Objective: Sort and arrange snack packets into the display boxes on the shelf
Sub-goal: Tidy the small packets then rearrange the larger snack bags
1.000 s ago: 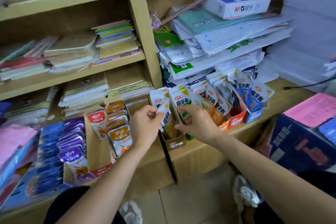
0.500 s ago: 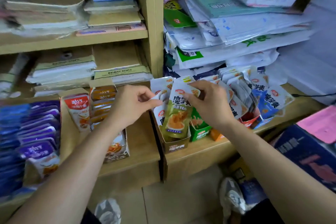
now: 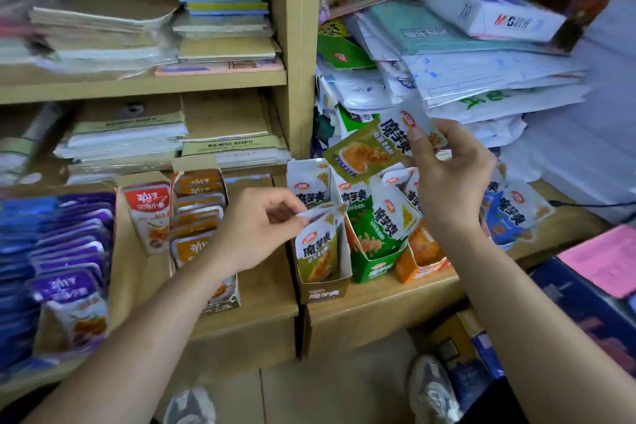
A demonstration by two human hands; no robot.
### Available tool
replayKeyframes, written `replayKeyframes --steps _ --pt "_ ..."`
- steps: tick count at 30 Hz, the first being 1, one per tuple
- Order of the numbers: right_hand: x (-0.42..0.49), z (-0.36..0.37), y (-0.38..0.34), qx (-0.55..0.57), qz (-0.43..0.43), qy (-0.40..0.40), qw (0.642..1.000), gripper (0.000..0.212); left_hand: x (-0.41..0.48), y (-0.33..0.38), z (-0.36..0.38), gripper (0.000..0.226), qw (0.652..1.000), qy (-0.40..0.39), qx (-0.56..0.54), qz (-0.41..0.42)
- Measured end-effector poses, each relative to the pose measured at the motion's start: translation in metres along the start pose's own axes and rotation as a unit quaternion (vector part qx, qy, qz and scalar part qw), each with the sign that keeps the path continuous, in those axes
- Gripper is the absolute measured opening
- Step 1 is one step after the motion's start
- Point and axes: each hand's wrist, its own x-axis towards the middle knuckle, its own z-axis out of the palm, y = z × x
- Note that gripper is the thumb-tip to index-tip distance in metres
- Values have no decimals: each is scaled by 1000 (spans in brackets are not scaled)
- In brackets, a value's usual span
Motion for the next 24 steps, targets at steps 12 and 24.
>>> replayKeyframes --steps 12,24 --pt "-1 35 16 -85 -19 -271 959 32 -8 -2 0 15 999 30 -28 -6" --pt "-25 32 31 -116 33 -382 916 12 0 -2 0 16 985 115 -123 -41"
